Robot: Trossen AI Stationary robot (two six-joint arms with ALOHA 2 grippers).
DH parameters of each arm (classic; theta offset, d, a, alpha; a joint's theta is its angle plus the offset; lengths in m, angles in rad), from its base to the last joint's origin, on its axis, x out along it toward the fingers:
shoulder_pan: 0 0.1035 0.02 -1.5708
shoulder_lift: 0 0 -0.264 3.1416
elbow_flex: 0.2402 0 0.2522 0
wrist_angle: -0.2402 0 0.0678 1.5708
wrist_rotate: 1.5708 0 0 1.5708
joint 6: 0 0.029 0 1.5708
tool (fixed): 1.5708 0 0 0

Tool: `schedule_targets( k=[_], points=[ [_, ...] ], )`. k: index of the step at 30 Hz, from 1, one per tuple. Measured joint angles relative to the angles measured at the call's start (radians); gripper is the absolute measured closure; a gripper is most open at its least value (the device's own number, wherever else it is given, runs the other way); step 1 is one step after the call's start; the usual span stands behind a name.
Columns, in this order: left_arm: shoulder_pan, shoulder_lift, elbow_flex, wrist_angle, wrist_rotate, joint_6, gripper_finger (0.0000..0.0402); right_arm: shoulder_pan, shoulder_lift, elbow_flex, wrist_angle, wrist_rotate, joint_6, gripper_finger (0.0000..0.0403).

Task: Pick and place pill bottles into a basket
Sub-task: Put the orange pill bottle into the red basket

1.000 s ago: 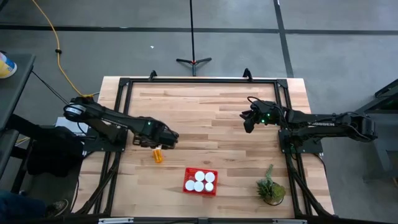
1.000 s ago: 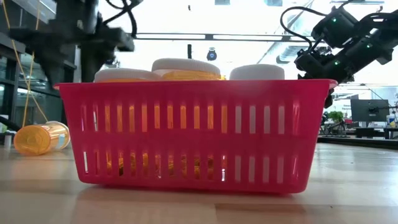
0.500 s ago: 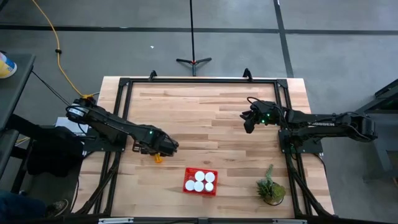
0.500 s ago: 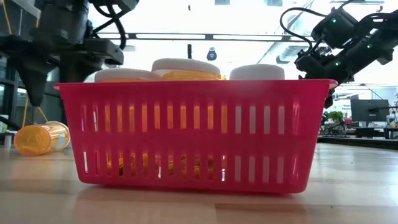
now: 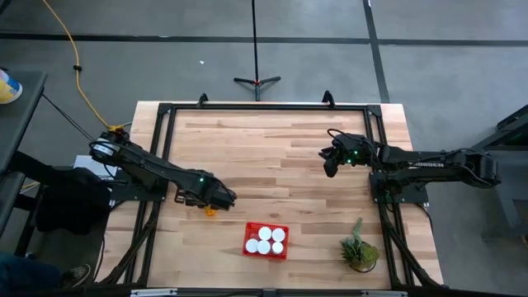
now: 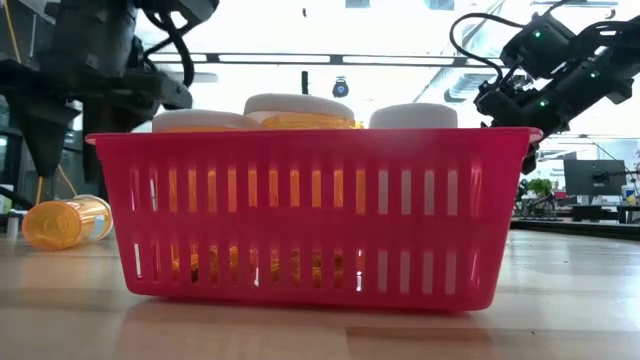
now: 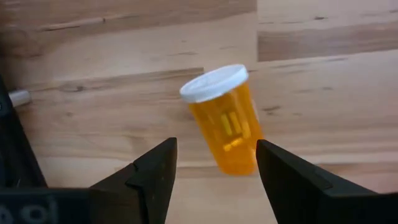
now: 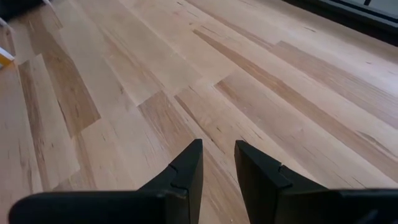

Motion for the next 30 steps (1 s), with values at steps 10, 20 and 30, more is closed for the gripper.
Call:
schedule_targets(
  k=[10, 20, 30],
  points=[
    [0.0, 0.02, -0.003, 0.043, 0.011, -0.002, 0.0035, 0.0, 0.0, 0.0, -0.005, 0.0, -0.015, 0.0318],
    [0.0, 0.094, -0.002, 0.049, 0.029, 0.002, 0.0027, 0.0, 0.0, 0.0, -0.009, 0.003, -0.016, 0.0318],
    [0.0, 0.16, -0.002, 0.102, 0.024, 0.003, 0.0036, 0.0, 0.0, 0.0, -0.013, 0.005, -0.019, 0.0318]
  ],
)
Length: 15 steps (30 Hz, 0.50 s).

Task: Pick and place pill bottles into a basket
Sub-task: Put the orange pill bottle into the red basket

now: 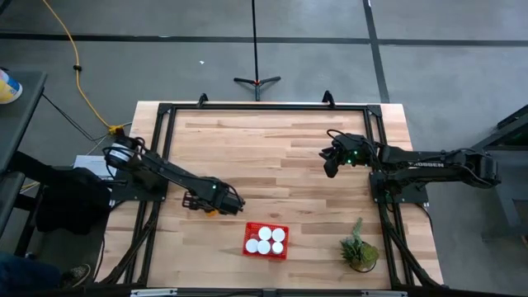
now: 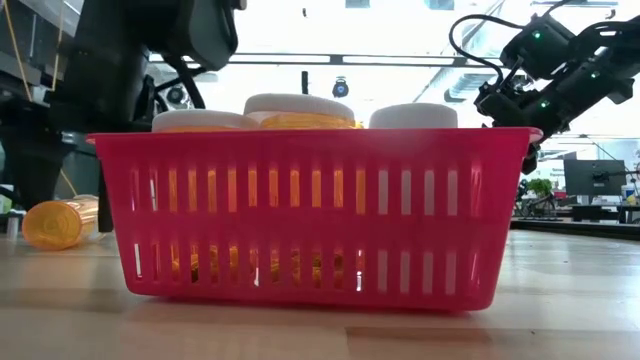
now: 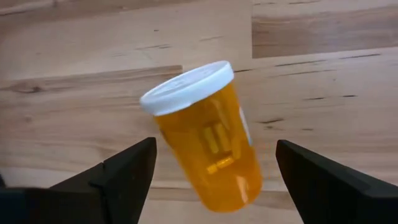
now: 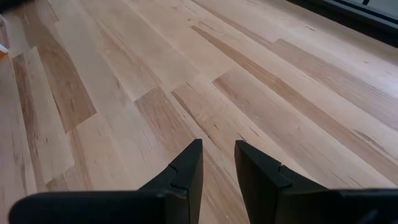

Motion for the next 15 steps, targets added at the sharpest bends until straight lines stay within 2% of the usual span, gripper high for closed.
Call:
schedule_targets(
  k=[6, 15],
  points=[
    [0.001, 0.04, 0.0, 0.02, 0.012, 0.001, 0.0039, 0.0, 0.0, 0.0, -0.001, -0.004, -0.022, 0.0318],
    [0.016, 0.046, 0.0, 0.015, 0.019, 0.002, 0.0071, 0.0, 0.0, 0.0, -0.001, -0.005, -0.022, 0.0318]
  ],
)
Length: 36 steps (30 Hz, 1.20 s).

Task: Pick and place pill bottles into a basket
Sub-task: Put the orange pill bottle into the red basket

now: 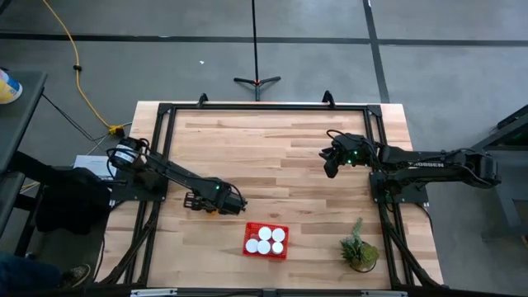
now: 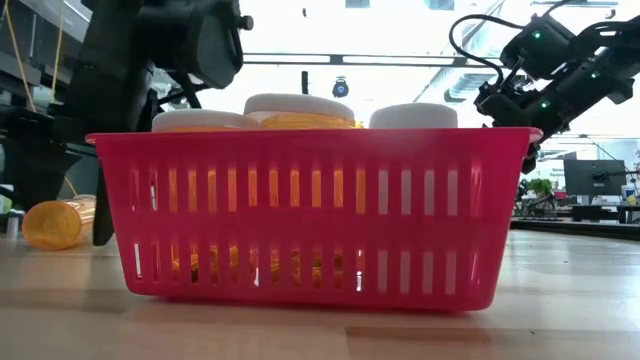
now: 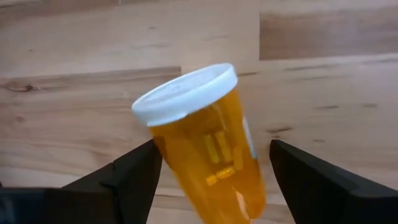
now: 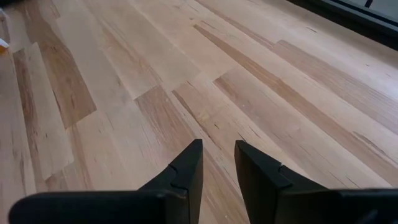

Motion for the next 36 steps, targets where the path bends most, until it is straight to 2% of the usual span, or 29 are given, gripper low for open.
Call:
schedule_targets(
  k=[11, 26, 36],
  points=[
    [0.098, 0.0, 0.0, 0.004, 0.035, 0.036, 0.0121, 0.0, 0.0, 0.0, -0.002, 0.0, 0.0, 0.0318],
    [0.095, 0.0, 0.0, 0.002, 0.05, 0.056, 0.0159, 0.0, 0.0, 0.0, -0.006, 0.0, 0.0, 0.0318],
    [0.095, 0.0, 0.0, 0.003, 0.057, 0.078, 0.0157, 0.0, 0.0, 0.0, -0.006, 0.0, -0.001, 0.0318]
  ],
)
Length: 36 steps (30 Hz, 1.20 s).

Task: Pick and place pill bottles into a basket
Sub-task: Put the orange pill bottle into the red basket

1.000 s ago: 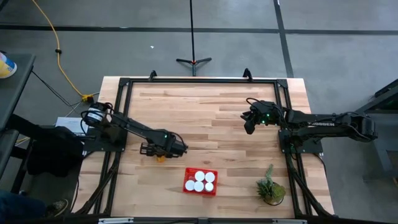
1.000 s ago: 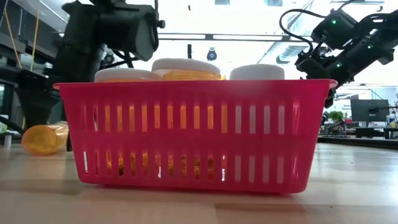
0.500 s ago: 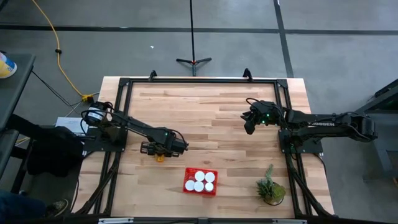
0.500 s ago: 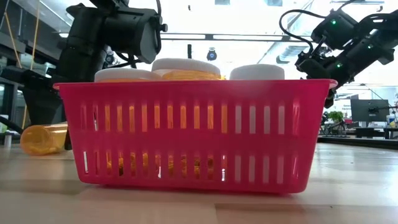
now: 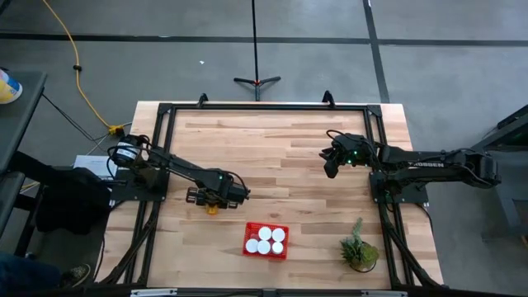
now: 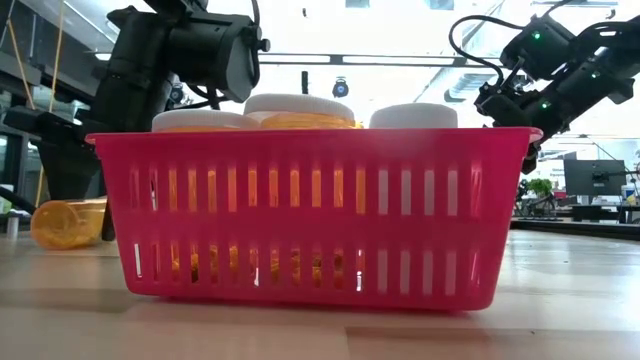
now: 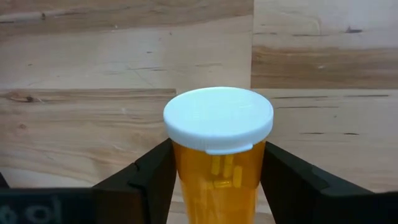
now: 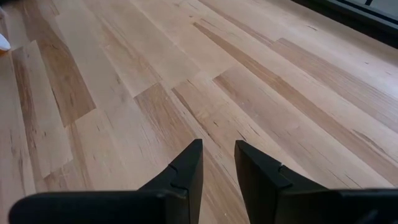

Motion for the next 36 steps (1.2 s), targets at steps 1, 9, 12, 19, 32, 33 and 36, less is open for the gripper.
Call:
schedule_targets(
  k=[1, 9, 12, 19, 32, 33, 36],
  points=[
    [0.0, 0.0, 0.0, 0.0, 0.002, 0.002, 0.0158, 0.0, 0.0, 0.0, 0.0, 0.0, 0.0, 0.0318],
    [0.0, 0.0, 0.0, 0.006, -0.012, 0.033, 0.0165, 0.0, 0.0, 0.0, 0.0, 0.0, 0.0, 0.0318],
    [0.0, -0.001, 0.0, 0.01, -0.021, 0.048, 0.0166, 0.0, 0.0, 0.0, 0.0, 0.0, 0.0, 0.0318],
    [0.0, -0.002, 0.001, 0.03, -0.045, 0.063, 0.0167, 0.0, 0.0, 0.0, 0.0, 0.0, 0.0, 0.0318],
    [0.0, -0.009, 0.001, 0.076, -0.059, 0.13, 0.0167, 0.0, 0.0, 0.0, 0.0, 0.0, 0.0, 0.0318],
    [0.0, -0.011, 0.001, 0.086, -0.067, 0.14, 0.0167, 0.0, 0.0, 0.0, 0.0, 0.0, 0.0, 0.0318],
    [0.0, -0.032, 0.0, 0.102, -0.096, 0.161, 0.0167, 0.0, 0.0, 0.0, 0.0, 0.0, 0.0, 0.0318]
  ],
)
